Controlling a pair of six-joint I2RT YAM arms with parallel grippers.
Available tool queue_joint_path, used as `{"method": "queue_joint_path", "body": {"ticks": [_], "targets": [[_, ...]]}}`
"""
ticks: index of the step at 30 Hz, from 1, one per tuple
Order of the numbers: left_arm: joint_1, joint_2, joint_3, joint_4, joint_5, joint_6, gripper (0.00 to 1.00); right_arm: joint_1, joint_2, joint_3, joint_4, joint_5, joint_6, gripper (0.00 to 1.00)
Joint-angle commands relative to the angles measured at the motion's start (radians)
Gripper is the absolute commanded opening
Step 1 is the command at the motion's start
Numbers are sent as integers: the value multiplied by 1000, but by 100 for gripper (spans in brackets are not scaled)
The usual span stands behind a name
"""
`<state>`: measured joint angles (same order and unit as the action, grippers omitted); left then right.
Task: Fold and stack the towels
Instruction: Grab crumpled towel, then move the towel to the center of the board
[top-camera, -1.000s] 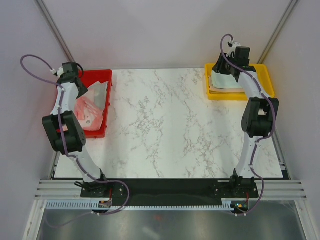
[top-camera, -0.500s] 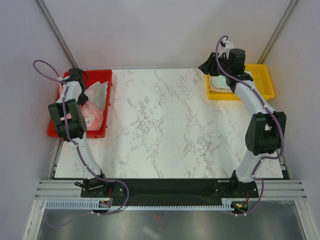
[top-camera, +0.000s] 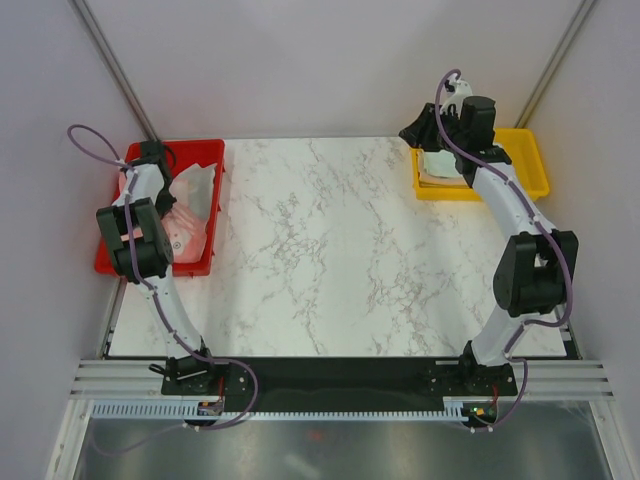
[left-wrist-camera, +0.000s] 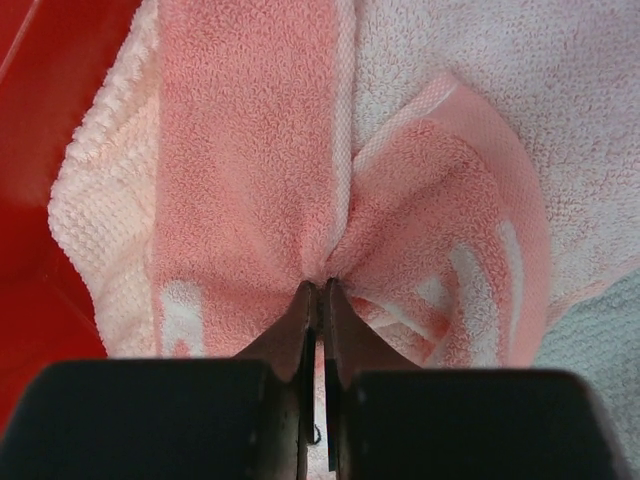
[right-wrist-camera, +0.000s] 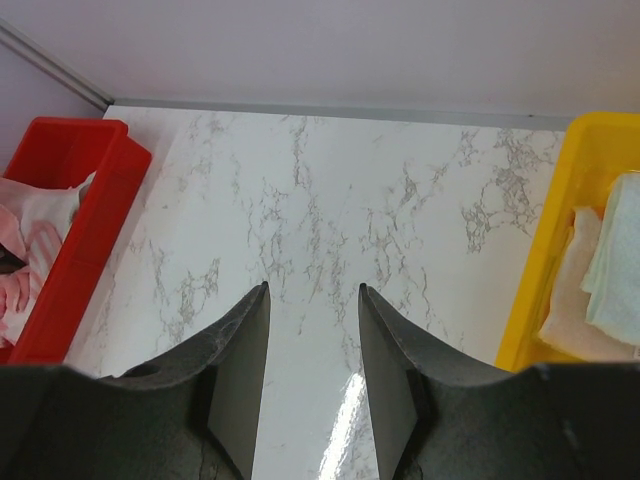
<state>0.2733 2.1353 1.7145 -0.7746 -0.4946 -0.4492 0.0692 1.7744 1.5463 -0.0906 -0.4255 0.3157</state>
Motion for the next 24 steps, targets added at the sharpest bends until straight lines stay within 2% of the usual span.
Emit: {"method": "queue_joint_path", "body": {"ticks": [1, 7, 14, 17, 20, 22, 24], "targets": [[-5, -41, 13, -8, 10, 10, 2, 1, -61, 9, 2, 2, 0, 49], [-103, -282, 49, -6, 53, 72, 2, 1, -116, 8, -34, -21, 16, 49], [-262, -503, 137, 3, 224, 119, 2, 9, -222, -61, -43, -41, 62, 49], [-350, -584, 131, 6, 362, 100, 2, 9, -268, -103, -55, -29, 68, 49], [-405, -666, 61, 34, 554, 52, 2, 11, -305, -146, -64, -36, 72, 49], [-430, -715, -27, 125, 699, 15, 2, 11, -325, -185, -77, -38, 71, 50], [-473, -770, -191, 210, 789, -8, 2, 9, -339, -237, -87, -41, 62, 50]]}}
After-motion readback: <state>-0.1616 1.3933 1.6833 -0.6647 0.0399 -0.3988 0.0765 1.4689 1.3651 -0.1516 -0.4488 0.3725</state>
